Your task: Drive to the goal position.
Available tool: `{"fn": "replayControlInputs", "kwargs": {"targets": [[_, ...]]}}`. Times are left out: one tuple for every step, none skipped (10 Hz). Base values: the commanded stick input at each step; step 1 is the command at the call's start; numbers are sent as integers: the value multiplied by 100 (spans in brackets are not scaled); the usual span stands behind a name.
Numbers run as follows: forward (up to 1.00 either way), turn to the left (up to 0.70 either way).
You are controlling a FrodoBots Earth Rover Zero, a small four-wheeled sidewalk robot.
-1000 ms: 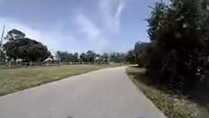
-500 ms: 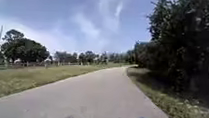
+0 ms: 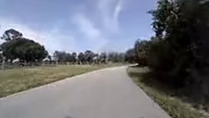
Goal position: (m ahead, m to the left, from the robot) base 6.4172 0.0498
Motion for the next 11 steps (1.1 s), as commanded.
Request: {"fn": "replayControlInputs", "kwargs": {"targets": [[70,0],[70,0],[70,0],[70,0],[70,0],[70,0],[70,0],[70,0],[70,0],[70,0],[70,0]]}}
